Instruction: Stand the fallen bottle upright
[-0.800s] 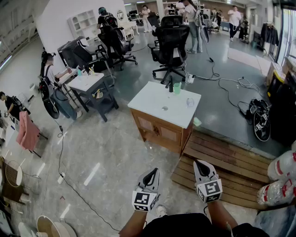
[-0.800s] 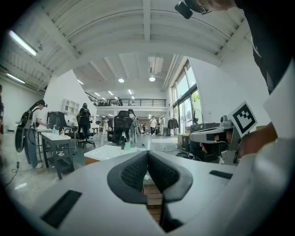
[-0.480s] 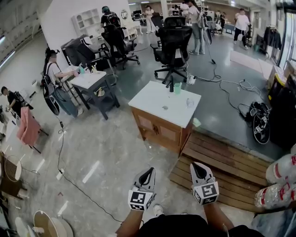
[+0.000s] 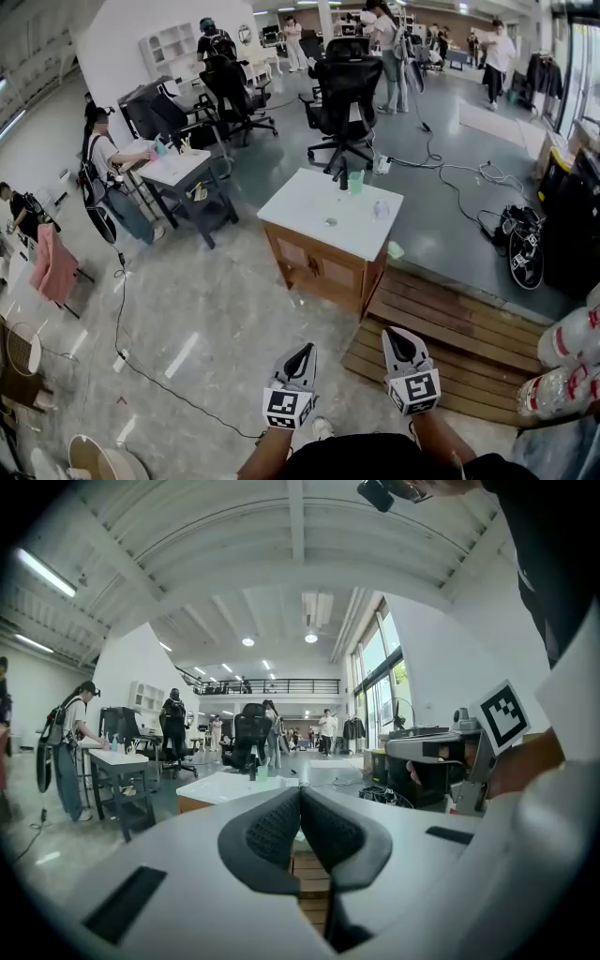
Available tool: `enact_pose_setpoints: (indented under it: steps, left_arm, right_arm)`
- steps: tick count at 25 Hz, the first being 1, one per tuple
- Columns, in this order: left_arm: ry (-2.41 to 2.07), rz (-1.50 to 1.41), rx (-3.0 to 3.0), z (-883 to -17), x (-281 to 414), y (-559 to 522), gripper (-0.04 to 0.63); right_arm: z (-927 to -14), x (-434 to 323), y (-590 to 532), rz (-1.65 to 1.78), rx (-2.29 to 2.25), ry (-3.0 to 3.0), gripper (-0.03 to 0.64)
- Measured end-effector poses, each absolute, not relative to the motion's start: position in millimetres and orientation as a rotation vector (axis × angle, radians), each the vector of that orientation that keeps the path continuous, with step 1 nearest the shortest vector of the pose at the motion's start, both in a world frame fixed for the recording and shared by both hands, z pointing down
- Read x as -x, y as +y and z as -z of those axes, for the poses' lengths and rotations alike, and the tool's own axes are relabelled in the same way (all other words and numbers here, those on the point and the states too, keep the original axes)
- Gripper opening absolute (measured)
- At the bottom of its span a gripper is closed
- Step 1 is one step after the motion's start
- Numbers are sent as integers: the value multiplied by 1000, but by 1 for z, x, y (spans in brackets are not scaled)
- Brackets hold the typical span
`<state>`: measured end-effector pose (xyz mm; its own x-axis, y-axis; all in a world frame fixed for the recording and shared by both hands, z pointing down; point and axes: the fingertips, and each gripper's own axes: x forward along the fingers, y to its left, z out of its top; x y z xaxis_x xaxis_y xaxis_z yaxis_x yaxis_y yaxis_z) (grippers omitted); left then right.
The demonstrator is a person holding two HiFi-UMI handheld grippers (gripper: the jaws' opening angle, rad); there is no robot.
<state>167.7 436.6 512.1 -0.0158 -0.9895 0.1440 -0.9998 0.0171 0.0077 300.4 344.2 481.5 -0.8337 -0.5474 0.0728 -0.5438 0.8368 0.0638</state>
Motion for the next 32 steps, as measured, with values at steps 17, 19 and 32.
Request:
enact_pose_setpoints:
  steps: [17, 19, 32]
  left_arm:
    - [-2159, -145, -2145, -516, -68, 438, 17]
    - [-2153, -140, -2143, -517, -60, 435, 17]
    - [-2125, -202, -2102, -535, 7, 383, 17]
  right_arm:
    - [-475, -201, 334, 106, -955, -2985, 598]
    - [-477, -193, 327, 84, -978, -2966, 598]
    - [-494, -134, 245, 77, -979, -2907, 598]
